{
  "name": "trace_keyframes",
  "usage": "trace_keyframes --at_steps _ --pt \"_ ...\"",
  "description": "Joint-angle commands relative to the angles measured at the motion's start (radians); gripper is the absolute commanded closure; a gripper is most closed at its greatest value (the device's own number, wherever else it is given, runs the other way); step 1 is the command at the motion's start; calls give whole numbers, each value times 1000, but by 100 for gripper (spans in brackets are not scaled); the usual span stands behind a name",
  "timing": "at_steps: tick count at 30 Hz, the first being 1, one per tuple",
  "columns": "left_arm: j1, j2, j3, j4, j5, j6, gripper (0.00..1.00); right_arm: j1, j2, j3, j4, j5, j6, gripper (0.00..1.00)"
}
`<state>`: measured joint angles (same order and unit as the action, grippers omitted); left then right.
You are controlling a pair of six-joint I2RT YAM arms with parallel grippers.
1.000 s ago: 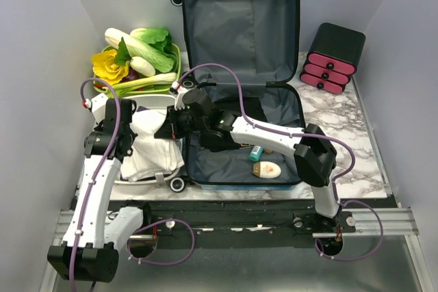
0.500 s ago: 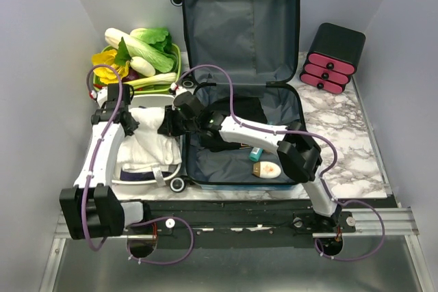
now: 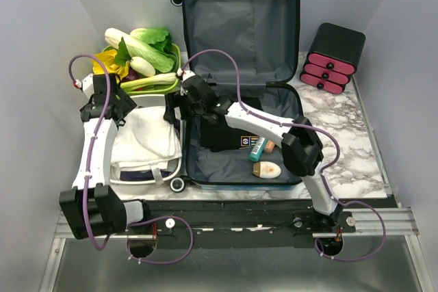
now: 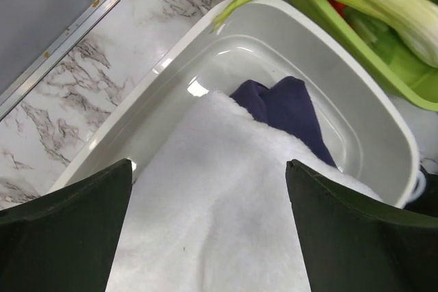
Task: Open, take out, and arrange the luggage
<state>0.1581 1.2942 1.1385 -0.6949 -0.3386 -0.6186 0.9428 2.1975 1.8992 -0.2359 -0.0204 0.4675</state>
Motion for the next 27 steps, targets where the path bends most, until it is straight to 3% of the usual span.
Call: trace_keyframes --at_steps 1,3,7,12,17,22,27 --pt "3 -139 -22 -20 110 -58 1 8 -143 -43 -46 -31 -180 1" --pt "1 -180 -86 -31 147 -88 1 11 -182 -60 -40 -102 -207 2" --pt "3 -335 -255 33 264 -173 1 11 -162 -98 56 -397 -216 2" --pt "3 -463 -449 152 240 -288 1 10 29 116 58 -565 -190 2" --pt "4 -435 -551 337 208 -257 1 11 229 270 -5 -429 -182 2" --pt "8 -345 -609 460 233 -199 1 1 309 324 -83 -268 -179 2" --pt "8 -303 -628 532 222 -181 1 -38 347 342 -91 -300 -121 2"
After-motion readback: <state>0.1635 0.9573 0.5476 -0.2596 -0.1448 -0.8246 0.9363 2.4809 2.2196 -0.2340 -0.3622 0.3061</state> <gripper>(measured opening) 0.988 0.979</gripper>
